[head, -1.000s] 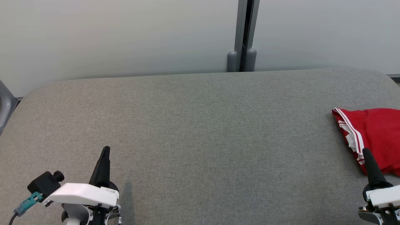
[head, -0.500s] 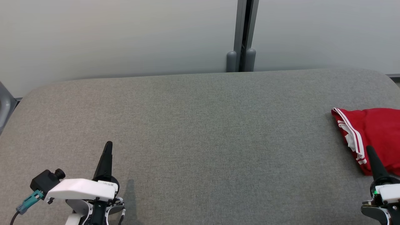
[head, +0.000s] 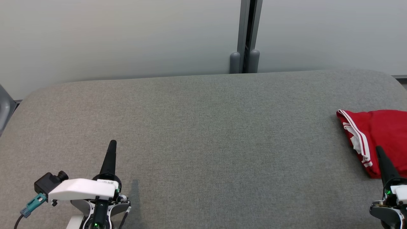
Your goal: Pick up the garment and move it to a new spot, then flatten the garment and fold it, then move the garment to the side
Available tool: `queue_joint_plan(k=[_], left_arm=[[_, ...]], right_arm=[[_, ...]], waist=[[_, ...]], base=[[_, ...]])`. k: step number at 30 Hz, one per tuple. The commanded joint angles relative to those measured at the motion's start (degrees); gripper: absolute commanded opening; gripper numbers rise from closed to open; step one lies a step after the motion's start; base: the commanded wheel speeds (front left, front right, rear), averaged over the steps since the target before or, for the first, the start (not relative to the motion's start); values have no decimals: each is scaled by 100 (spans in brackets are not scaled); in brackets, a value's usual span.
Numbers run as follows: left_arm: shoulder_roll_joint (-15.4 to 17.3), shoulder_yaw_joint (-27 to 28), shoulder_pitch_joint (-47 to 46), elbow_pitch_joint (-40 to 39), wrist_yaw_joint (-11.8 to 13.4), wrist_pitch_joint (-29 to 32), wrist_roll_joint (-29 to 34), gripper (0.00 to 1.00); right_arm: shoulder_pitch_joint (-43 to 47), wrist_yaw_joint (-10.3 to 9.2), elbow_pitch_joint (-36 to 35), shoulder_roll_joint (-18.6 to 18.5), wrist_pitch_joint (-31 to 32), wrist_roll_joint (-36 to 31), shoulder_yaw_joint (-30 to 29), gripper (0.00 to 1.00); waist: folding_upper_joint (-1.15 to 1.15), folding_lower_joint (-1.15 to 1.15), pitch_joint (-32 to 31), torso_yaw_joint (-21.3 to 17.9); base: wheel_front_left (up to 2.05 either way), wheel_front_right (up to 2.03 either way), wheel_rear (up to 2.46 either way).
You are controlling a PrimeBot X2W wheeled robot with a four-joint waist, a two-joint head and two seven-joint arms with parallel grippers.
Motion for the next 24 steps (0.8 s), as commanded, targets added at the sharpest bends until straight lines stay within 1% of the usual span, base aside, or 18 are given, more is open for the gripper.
queue_joint_plan(k=[1, 11, 24], left_arm=[[7, 52, -166, 4, -64, 12, -125, 0], [-118, 112, -277, 141, -205, 55, -587, 0], [-241, 170, -392, 277, -340, 92, -1028, 0]], right_arm=[[-115, 1, 5, -59, 48, 141, -45, 0], [-209, 0, 142, -63, 189, 650, -156, 0], [-299, 0, 281, -68, 333, 1143, -268, 0]], waist=[[0, 0, -1, -2], [0, 0, -4, -13], [0, 0, -7, -25]], base=[[0, 0, 0], [0, 0, 0], [0, 0, 0]])
